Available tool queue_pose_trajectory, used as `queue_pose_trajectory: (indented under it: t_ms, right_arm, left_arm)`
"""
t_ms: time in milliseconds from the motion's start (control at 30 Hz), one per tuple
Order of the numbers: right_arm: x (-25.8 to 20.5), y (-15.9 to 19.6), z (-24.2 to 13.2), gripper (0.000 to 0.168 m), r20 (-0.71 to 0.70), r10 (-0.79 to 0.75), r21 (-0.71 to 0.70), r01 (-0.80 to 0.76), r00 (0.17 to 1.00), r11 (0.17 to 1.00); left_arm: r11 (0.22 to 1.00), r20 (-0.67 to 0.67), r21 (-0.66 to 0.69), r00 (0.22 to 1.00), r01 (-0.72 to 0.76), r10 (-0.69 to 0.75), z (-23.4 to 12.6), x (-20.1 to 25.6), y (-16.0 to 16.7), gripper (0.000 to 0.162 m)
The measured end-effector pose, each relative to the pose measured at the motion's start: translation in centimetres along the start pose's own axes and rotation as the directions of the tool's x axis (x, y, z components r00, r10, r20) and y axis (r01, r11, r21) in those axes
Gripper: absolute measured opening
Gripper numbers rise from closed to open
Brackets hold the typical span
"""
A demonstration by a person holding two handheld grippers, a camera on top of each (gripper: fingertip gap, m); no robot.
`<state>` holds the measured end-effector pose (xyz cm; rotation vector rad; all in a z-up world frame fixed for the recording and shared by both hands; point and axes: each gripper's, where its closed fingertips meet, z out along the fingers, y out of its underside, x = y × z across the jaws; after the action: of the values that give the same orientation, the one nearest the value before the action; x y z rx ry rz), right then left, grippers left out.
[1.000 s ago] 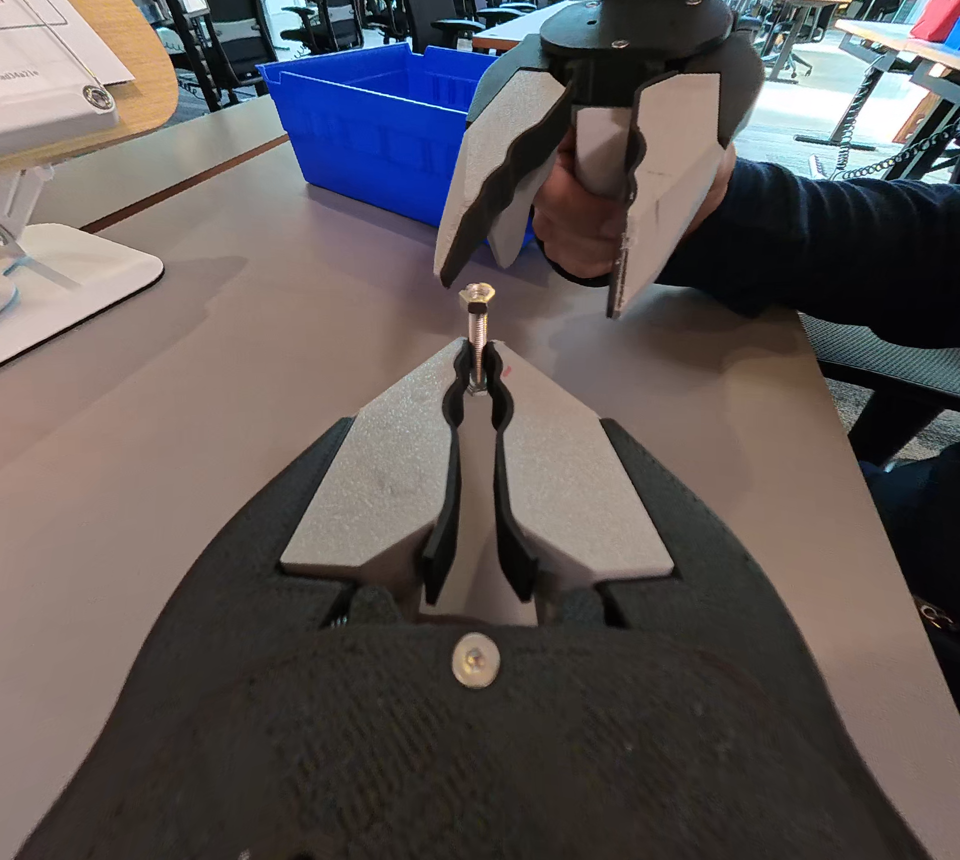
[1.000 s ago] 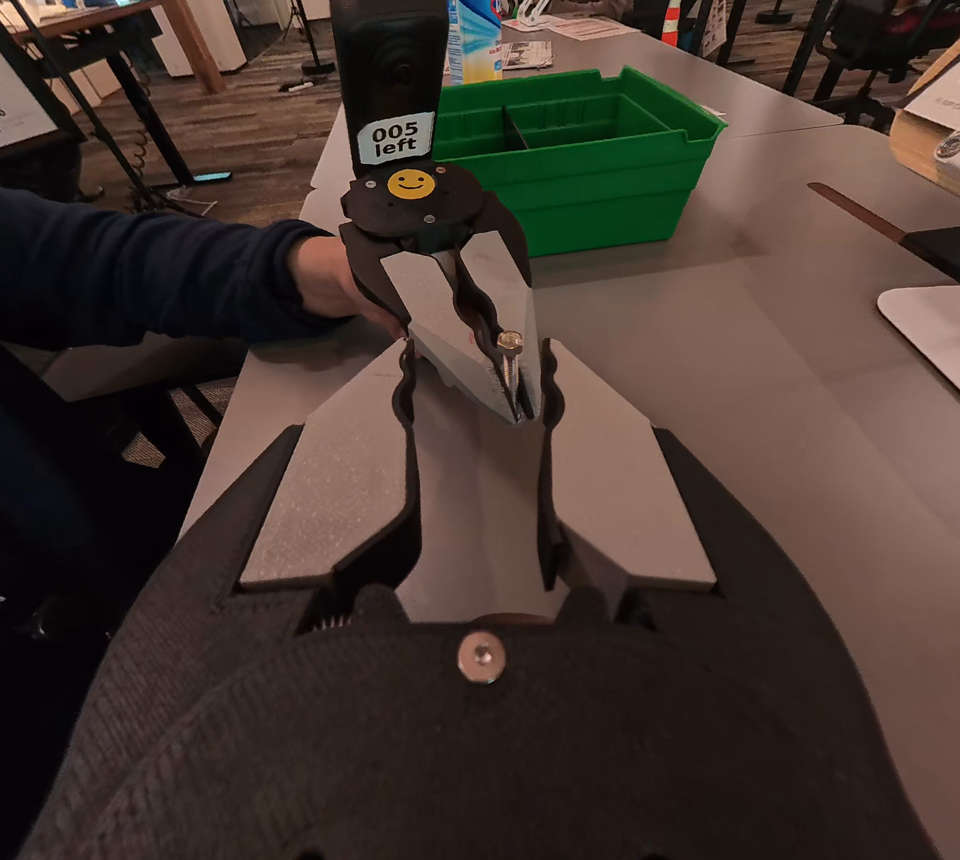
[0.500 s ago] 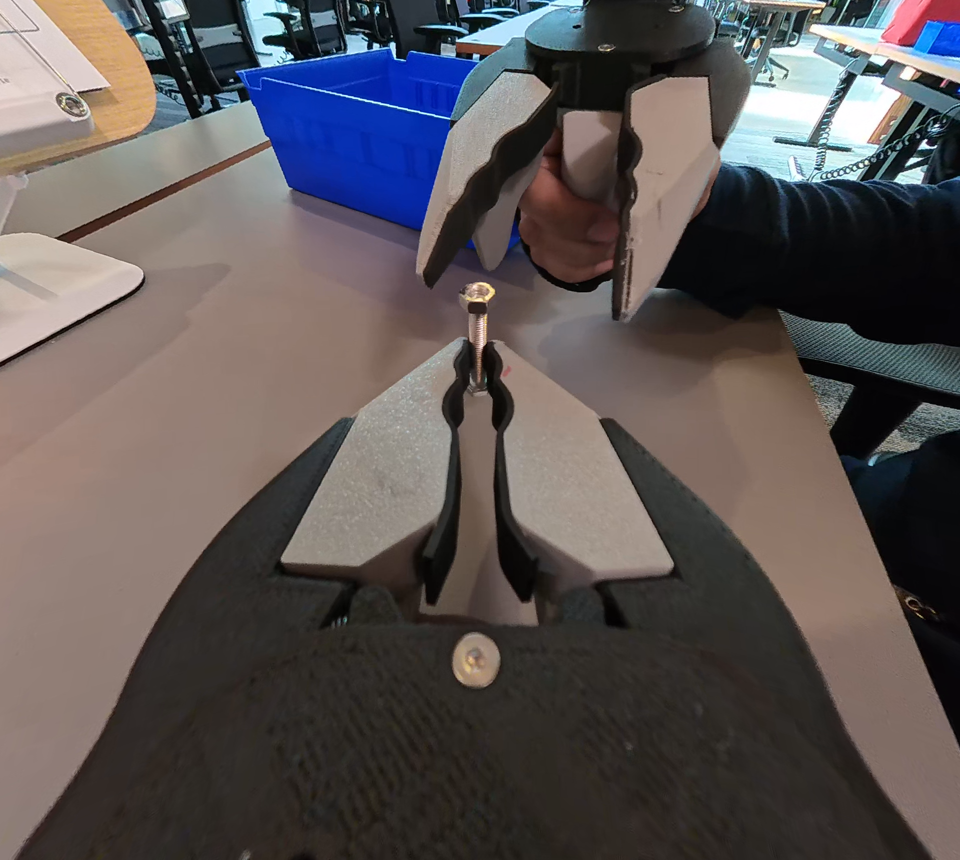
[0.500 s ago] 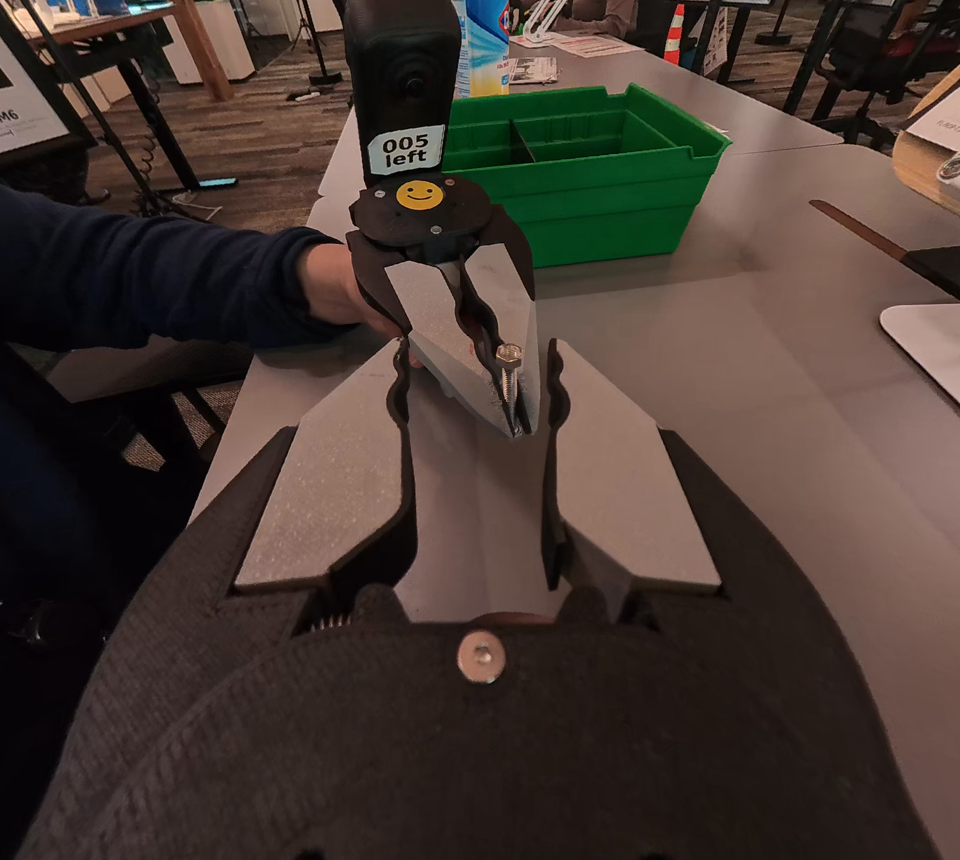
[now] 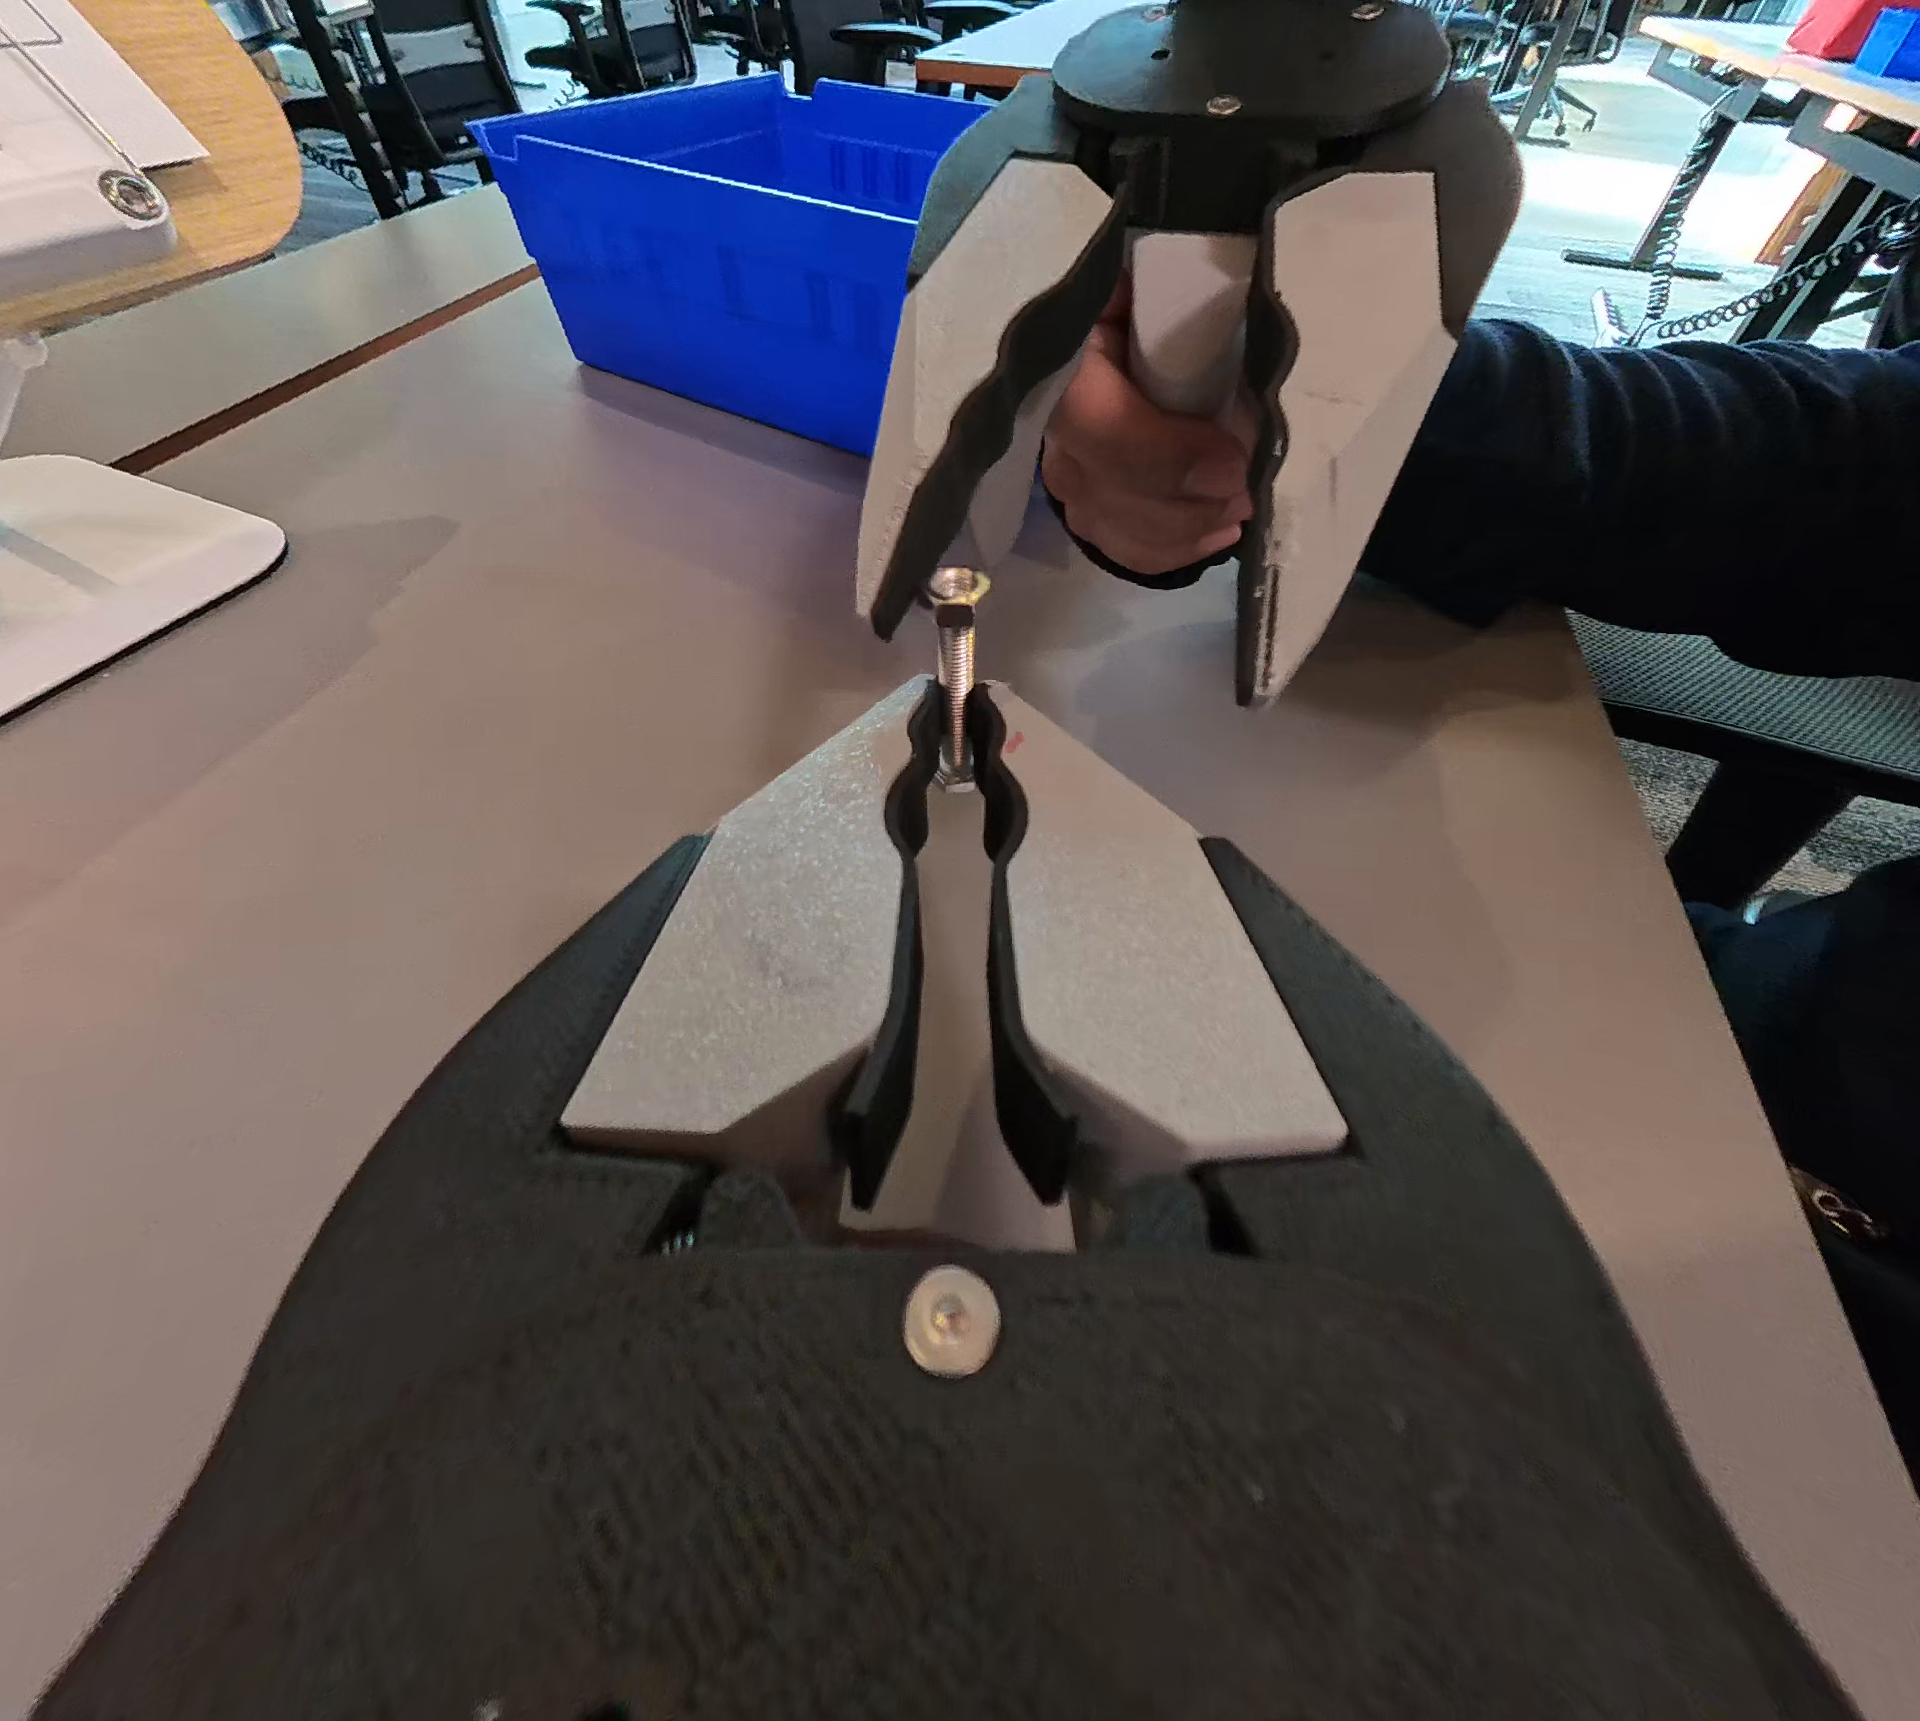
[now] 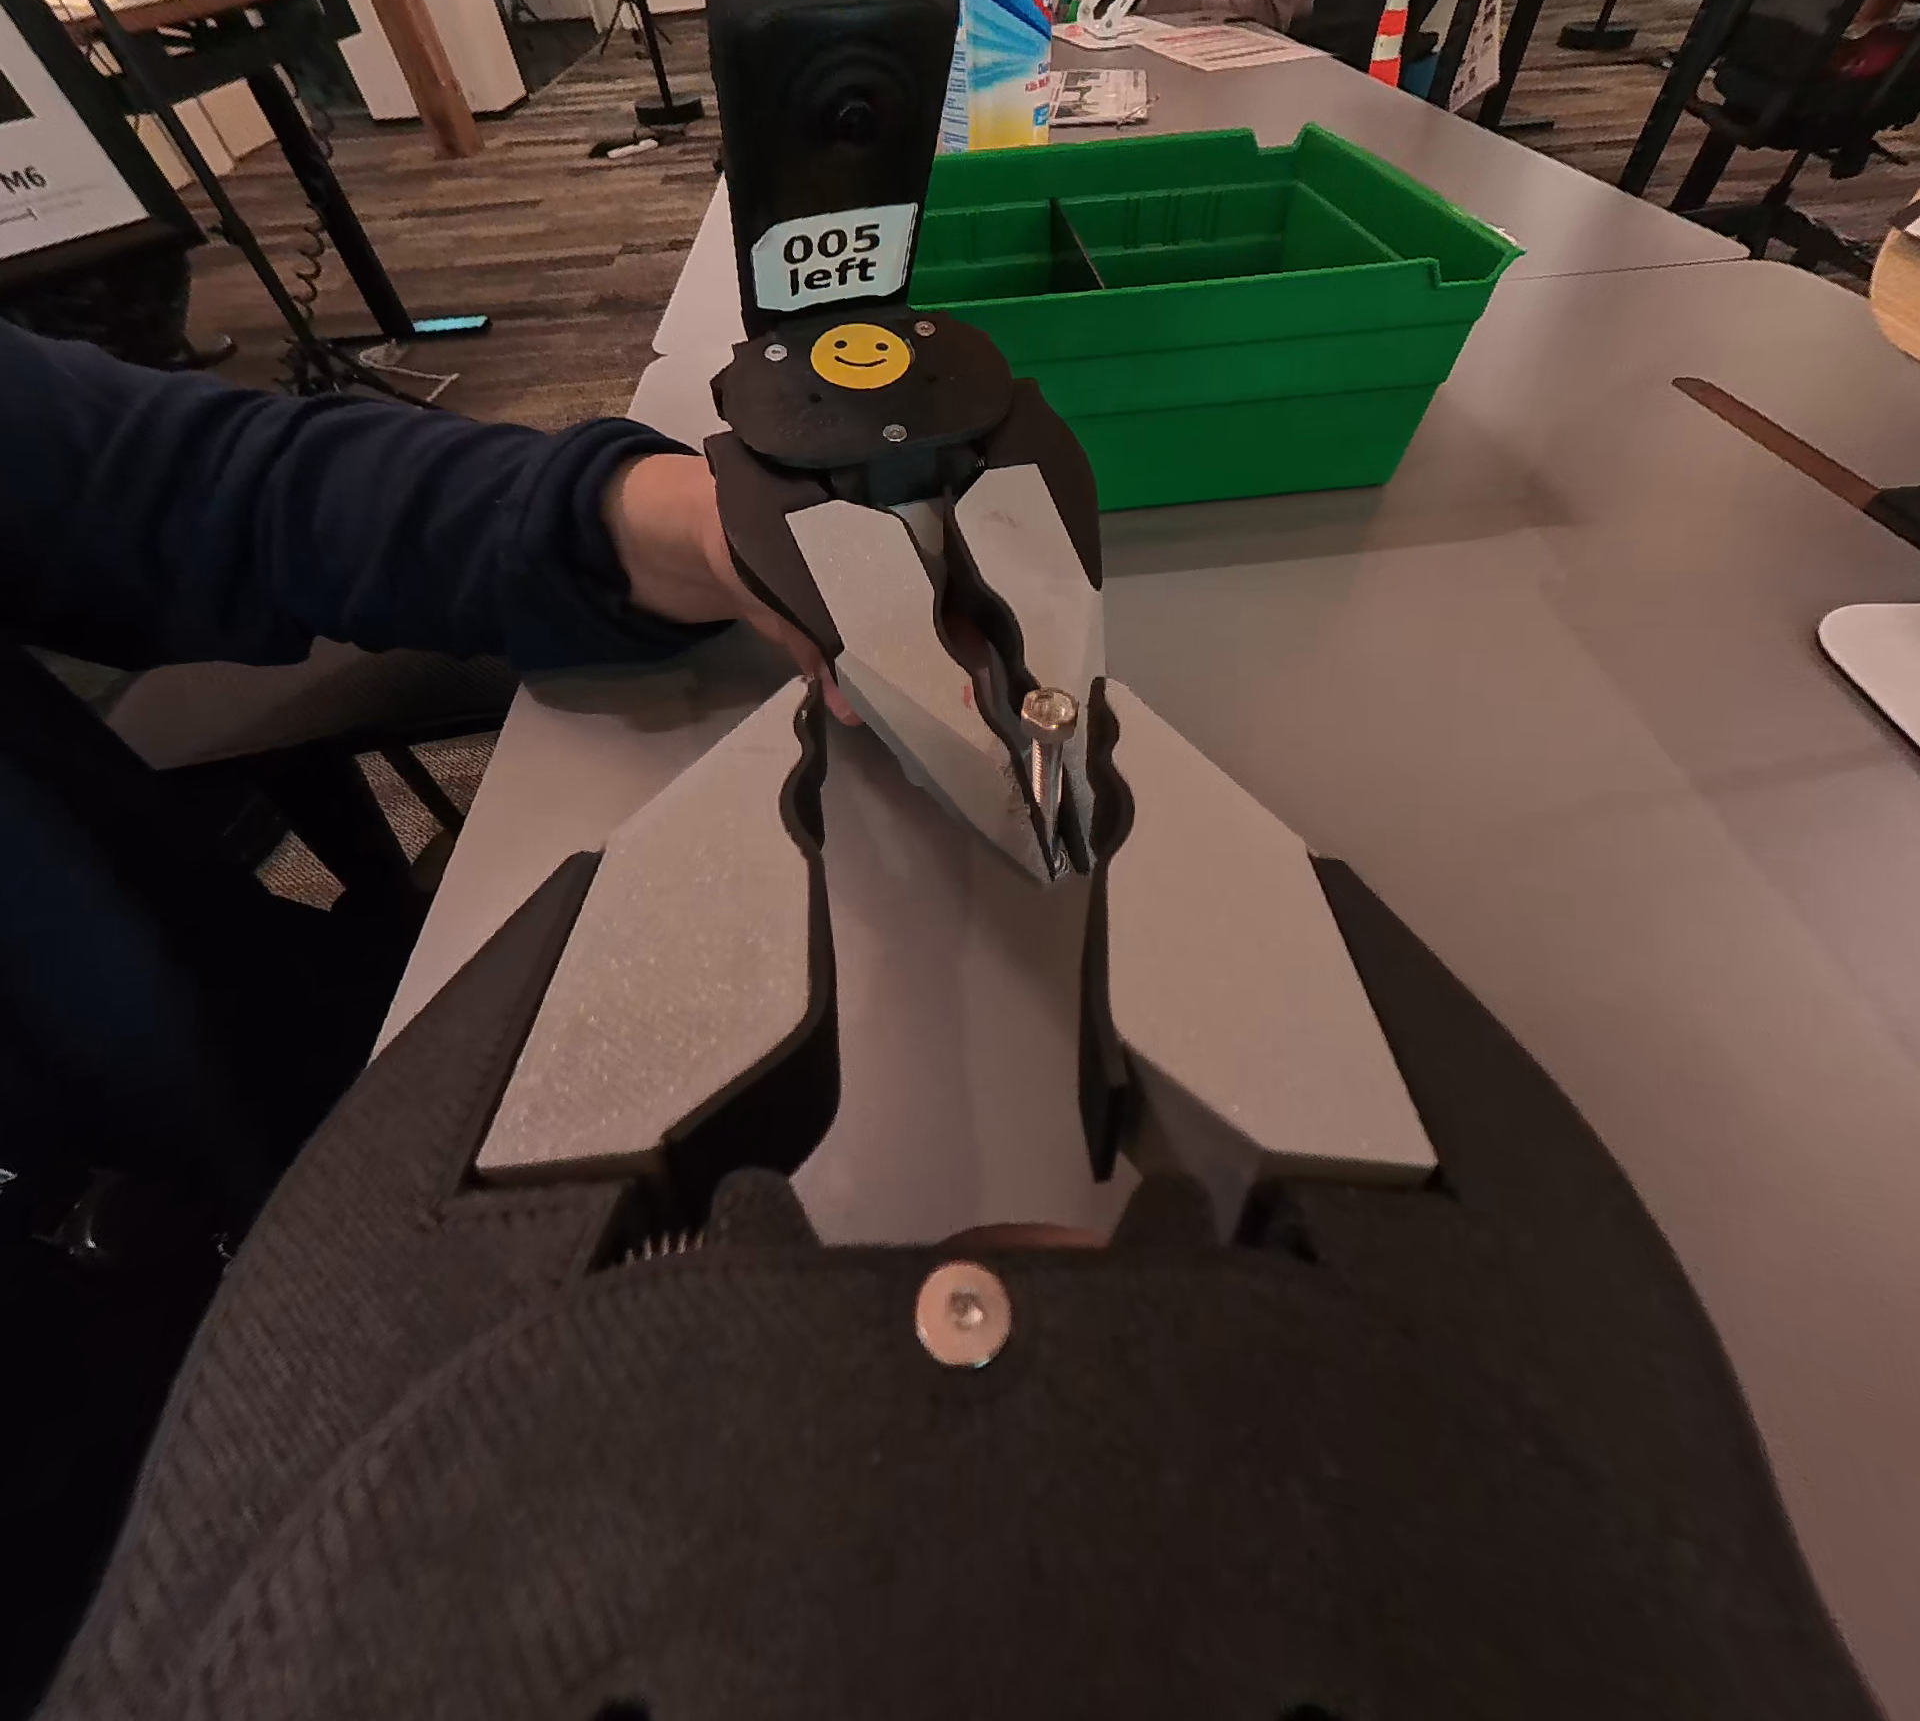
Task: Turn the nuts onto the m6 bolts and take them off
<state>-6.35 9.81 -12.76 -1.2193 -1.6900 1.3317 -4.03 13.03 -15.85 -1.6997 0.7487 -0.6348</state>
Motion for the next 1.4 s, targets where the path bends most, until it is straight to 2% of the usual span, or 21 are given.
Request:
queue_pose_trajectory:
  t_ms: [433,500,533,600,800,933,1133,1267,1400]
  right_arm:
    - [0.9,0.0,-0.5,0.045,-0.033,0.031,0.011,-0.030,0.999,0.999]
    - [1.1,0.4,-0.2,0.034,-0.054,0.015,-0.012,-0.015,0.998,1.000]
    - [1.3,0.7,-0.1,0.018,-0.068,-0.006,-0.032,0.003,0.998,0.999]
    - [1.8,1.2,-0.1,0.010,-0.115,-0.039,-0.061,0.032,0.993,0.998]
    - [2.1,0.7,-1.0,0.015,-0.129,-0.061,-0.056,0.054,0.990,0.997]
    - [2.0,0.1,-2.2,0.017,-0.157,-0.168,-0.077,0.157,0.973,0.985]
    - [-0.7,0.1,-2.4,0.016,-0.013,-0.367,-0.210,0.356,0.930,0.911]
    - [-1.1,0.4,-1.6,0.017,0.095,-0.471,-0.359,0.472,0.877,0.805]
    - [-1.4,2.1,-0.5,0.022,0.225,-0.523,-0.495,0.559,0.822,0.665]
  left_arm:
    - [1.000,0.002,-0.002,1.000,0.022,-0.022,0.0,-0.2,0.0,0.004]
    - [1.000,0.001,-0.009,1.000,0.021,-0.021,0.1,-0.1,0.2,0.004]
    - [1.000,0.002,-0.017,1.000,0.021,-0.021,0.1,-0.1,0.3,0.004]
    - [0.999,0.012,-0.031,1.000,0.029,-0.029,0.2,-0.4,0.6,0.003]
    - [0.999,0.008,-0.024,0.999,0.047,-0.046,0.1,-0.4,0.5,0.003]
    - [0.997,-0.029,-0.036,0.997,0.069,-0.070,0.2,0.0,0.7,0.003]
    - [0.994,-0.098,-0.056,0.990,0.092,-0.097,0.2,1.0,0.9,0.003]
    - [0.994,-0.139,-0.083,0.986,0.077,-0.088,0.4,1.9,1.2,0.003]
    - [0.993,-0.164,-0.095,0.982,0.074,-0.089,0.3,2.4,1.3,0.003]
